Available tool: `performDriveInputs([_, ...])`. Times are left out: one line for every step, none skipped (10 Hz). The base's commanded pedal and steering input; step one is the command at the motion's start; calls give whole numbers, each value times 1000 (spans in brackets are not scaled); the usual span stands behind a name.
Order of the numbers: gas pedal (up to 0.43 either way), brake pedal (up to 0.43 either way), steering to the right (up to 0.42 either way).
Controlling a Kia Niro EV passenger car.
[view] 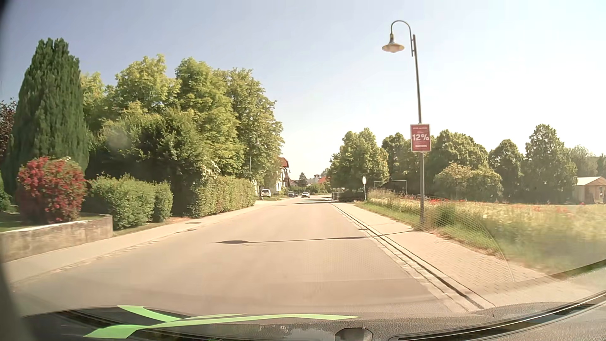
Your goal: Follow the waypoints while adhering to traffic rules and regulations
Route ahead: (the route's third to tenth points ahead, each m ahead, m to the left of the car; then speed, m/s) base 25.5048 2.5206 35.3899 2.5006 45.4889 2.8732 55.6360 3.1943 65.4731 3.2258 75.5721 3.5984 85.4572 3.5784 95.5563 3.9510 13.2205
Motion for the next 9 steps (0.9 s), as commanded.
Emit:
performDriveInputs([157,0,-16])
performDriveInputs([157,0,-13])
performDriveInputs([169,0,-9])
performDriveInputs([169,0,-8])
performDriveInputs([197,0,-9])
performDriveInputs([197,0,-8])
performDriveInputs([197,0,-8])
performDriveInputs([197,0,-7])
performDriveInputs([197,0,-7])
